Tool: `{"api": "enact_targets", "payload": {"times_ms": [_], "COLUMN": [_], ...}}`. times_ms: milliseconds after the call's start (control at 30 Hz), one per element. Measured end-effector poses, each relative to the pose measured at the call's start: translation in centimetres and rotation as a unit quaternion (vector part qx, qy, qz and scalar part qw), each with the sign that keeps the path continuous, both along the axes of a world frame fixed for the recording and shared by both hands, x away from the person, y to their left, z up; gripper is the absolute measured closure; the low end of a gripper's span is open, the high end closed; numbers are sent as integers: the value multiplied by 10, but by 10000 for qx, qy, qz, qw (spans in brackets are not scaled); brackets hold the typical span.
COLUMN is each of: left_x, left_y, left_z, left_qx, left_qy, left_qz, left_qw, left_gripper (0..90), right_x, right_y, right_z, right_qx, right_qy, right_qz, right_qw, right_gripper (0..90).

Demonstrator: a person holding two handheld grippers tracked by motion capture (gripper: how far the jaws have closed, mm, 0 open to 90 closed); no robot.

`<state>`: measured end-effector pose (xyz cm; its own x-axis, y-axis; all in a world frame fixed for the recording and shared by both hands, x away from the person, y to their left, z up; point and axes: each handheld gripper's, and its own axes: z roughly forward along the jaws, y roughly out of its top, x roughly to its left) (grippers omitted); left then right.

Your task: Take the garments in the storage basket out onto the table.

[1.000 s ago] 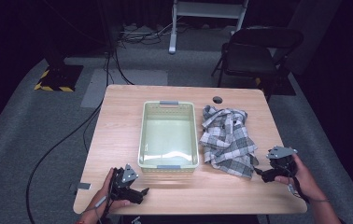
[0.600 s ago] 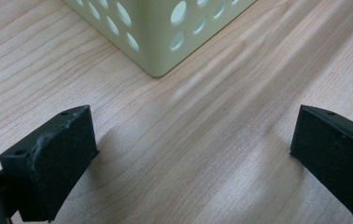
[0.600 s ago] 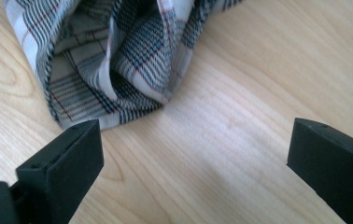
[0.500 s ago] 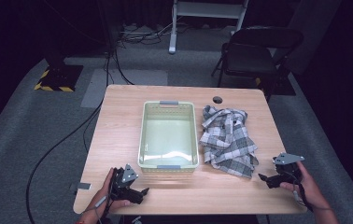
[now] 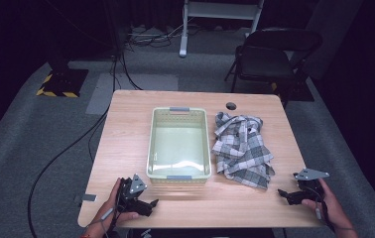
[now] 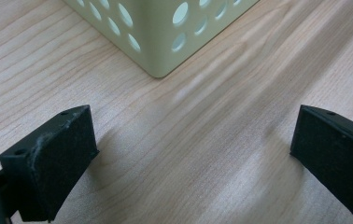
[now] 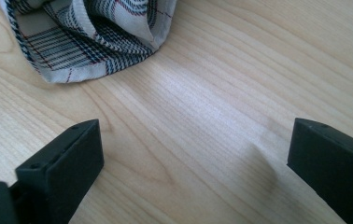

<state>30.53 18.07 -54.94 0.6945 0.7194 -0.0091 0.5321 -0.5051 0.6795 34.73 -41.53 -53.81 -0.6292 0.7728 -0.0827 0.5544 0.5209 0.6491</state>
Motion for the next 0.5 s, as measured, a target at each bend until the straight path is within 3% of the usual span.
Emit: {"api": "enact_targets", "payload": {"times_ms": [300,500], "left_x": [0,0], "left_y": [0,0], "left_z": [0,0], "left_qx": [0,1], "left_qy": [0,-3], "left_qz": [1,1], "left_qw": [10000,10000], "left_gripper": [0,0], "right_x": [-8,-11], "right_y": [-13,-15], "right_z": [-9,-10], "right_qx": [515,566], "right_qy": [-22,-85], "right_qz": [-165,-240], "right_qw": [9985,9981], "right_gripper": [20,18]}}
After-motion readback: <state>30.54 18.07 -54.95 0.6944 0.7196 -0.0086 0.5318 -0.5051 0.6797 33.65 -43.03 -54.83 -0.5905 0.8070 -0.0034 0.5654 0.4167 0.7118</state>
